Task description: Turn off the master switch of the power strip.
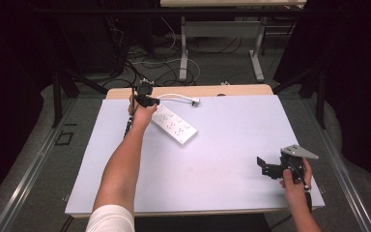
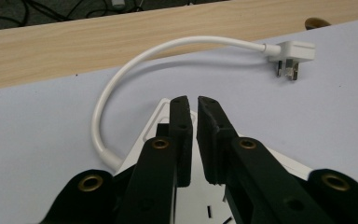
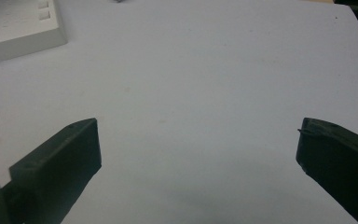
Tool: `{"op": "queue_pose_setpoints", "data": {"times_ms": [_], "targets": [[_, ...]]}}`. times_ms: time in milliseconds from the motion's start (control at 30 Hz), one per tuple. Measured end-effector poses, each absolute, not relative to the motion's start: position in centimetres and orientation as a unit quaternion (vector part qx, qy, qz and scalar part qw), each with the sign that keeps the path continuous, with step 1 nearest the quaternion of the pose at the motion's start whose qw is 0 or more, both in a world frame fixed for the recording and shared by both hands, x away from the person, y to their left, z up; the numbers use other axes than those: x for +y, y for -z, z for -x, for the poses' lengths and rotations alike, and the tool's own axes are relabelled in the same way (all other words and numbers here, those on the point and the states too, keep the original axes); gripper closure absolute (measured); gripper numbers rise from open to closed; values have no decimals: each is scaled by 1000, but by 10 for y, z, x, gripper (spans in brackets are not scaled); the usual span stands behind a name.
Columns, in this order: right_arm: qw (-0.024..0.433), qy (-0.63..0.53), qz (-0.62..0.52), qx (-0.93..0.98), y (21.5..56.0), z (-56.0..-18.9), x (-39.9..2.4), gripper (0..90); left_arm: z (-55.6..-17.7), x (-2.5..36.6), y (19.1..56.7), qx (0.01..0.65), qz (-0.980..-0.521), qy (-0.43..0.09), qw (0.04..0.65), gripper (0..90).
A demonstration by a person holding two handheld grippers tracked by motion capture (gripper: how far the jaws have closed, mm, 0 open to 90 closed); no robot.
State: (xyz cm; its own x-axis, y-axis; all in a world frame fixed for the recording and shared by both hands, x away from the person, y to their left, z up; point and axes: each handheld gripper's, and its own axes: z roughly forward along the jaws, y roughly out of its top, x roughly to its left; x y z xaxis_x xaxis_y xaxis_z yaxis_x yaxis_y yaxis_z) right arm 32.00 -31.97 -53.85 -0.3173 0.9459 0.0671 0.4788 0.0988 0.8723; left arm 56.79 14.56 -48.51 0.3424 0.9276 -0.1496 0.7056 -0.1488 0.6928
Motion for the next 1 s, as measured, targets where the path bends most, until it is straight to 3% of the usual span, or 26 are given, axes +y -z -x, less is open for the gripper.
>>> {"op": "queue_pose_setpoints", "data": {"times_ms": [600,1000], "targets": [[272,-428,-508,696,540,-322,-318,0,-558,147,473,538,-744,-147,368,570],[274,-428,-507,696,539,-322,-318,0,-549,146,463,524,-751,-169,365,380]]}}
